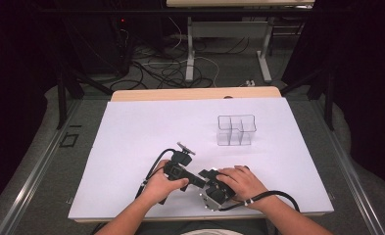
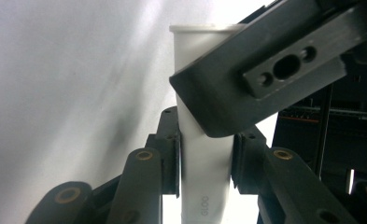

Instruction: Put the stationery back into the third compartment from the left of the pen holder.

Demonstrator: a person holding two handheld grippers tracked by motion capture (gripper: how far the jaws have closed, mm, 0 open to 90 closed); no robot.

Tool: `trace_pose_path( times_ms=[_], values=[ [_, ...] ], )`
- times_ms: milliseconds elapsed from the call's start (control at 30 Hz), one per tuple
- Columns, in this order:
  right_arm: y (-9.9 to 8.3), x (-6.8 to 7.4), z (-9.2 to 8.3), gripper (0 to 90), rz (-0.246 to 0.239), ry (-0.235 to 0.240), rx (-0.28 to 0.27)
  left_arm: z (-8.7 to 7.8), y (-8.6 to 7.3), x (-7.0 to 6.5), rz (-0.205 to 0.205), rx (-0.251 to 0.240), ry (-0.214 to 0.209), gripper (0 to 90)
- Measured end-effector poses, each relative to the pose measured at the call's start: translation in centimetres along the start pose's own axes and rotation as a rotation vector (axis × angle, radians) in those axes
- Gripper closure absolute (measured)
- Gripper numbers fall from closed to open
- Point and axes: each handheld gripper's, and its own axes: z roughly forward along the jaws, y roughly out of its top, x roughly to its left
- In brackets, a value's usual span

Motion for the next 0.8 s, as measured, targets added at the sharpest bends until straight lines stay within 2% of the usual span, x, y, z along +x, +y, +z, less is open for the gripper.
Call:
trace_pose_path(
  times_ms=[100, 133, 167, 200, 233, 367, 400, 467, 533, 600, 700, 733, 767, 800],
  values=[
    [0.0, 0.1, 0.0, 68.9, 0.003, 0.006, 0.003, -0.4, 0.0, 0.2, -0.001, -0.032, -0.005, 59.7],
    [-0.1, 0.2, 0.1, 68.9, 0.007, -0.016, -0.007, -0.5, 0.0, 0.3, -0.003, -0.040, -0.004, 58.2],
    [-0.1, 0.2, 0.1, 68.9, 0.005, -0.019, -0.005, -0.7, 0.0, 0.4, -0.005, -0.053, -0.003, 57.4],
    [-0.1, 0.1, 0.1, 68.9, 0.004, 0.007, 0.005, -0.8, 0.0, 0.4, -0.007, -0.068, -0.002, 55.8],
    [-0.1, 0.1, 0.0, 68.9, 0.007, 0.003, 0.010, -0.8, 0.0, 0.4, -0.007, -0.068, -0.002, 54.8],
    [-0.2, 0.0, 0.1, 68.9, 0.010, 0.003, 0.008, -1.7, -0.1, 0.8, 0.005, -0.113, 0.023, 51.7],
    [-0.3, 0.1, 0.0, 68.9, 0.025, 0.007, 0.015, -1.9, -0.1, 0.9, 0.005, -0.122, 0.028, 51.3],
    [-0.3, 0.0, 0.1, 68.9, 0.015, 0.003, 0.009, -2.0, -0.1, 1.0, 0.005, -0.133, 0.033, 49.5],
    [-0.4, 0.1, 0.2, 68.9, 0.024, -0.020, -0.001, -2.4, -0.1, 1.4, 0.004, -0.153, 0.055, 49.1],
    [-0.4, 0.1, 0.1, 69.0, 0.025, -0.020, 0.000, -2.6, -0.2, 1.6, 0.005, -0.158, 0.066, 48.2],
    [-0.5, 0.0, 0.1, 69.0, 0.027, 0.006, 0.008, -3.0, -0.2, 1.9, 0.002, -0.178, 0.084, 47.3],
    [-0.5, 0.1, 0.1, 69.0, 0.029, -0.018, 0.000, -3.1, -0.2, 2.0, -0.003, -0.185, 0.086, 46.9],
    [-0.5, 0.1, 0.1, 69.0, 0.031, -0.018, 0.000, -3.3, -0.2, 2.1, -0.001, -0.192, 0.091, 46.5],
    [-0.5, 0.0, 0.0, 69.0, 0.034, 0.005, 0.009, -3.4, -0.2, 2.2, -0.006, -0.201, 0.094, 46.0]
  ],
)
